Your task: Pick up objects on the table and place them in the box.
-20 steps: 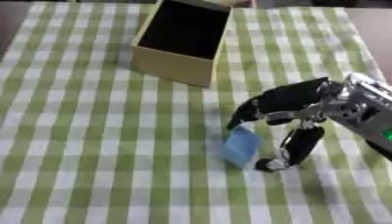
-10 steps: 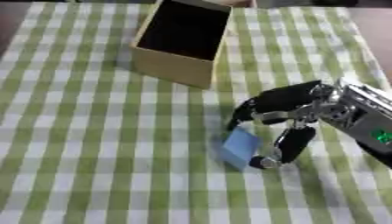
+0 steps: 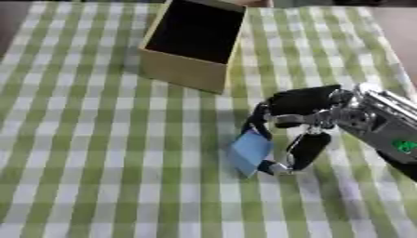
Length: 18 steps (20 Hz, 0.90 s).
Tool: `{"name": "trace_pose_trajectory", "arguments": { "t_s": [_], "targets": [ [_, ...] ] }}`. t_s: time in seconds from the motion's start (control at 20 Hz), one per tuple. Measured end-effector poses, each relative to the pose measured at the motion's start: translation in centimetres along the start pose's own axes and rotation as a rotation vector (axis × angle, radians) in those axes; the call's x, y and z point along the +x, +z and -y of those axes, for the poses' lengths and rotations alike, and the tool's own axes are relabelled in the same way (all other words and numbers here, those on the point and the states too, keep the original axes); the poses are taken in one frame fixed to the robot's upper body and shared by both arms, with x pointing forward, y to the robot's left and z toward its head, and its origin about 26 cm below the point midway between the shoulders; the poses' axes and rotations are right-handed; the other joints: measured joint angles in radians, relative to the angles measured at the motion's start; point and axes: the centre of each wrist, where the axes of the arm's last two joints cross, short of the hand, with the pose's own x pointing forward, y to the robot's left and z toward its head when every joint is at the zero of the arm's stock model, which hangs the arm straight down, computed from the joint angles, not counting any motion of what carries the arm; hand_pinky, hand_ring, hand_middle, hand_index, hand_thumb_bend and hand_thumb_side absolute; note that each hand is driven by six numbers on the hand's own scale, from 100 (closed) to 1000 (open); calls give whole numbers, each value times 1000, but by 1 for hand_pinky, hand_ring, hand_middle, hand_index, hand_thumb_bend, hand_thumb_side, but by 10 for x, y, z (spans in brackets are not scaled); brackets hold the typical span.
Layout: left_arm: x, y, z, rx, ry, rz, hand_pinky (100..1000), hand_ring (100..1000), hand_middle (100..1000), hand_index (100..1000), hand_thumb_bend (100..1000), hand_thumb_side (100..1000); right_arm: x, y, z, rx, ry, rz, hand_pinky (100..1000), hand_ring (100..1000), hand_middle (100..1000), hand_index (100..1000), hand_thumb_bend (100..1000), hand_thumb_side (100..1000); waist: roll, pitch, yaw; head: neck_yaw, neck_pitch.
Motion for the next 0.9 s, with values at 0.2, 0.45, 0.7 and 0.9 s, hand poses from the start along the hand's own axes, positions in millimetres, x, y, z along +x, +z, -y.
{"name": "trace_pose_trajectory", "arguments": {
  "t_s": [0.2,0.45,0.7,0.9],
  "targets": [
    [0,0,0,-4,0,-1,624,605,600,678,218,655,-2,2,2,-60,-20,-27,806,781,438,550,169,541,0,-1,-2,0,0],
    [0,0,0,-9,0,-3,625,605,601,678,220,653,-1,11,11,-113,-30,-50,794,772,435,549,129,539,-3,-11,-5,-1,-5],
    [0,0,0,-9,0,-2,625,605,601,678,218,653,3,26,36,-209,-15,-75,768,757,439,553,100,523,-5,-14,-6,-5,-14],
    [0,0,0,-9,0,-2,624,604,601,678,216,655,0,36,61,-300,-6,-108,735,745,441,561,100,525,-5,-14,-3,-16,-21]
  ]
}}
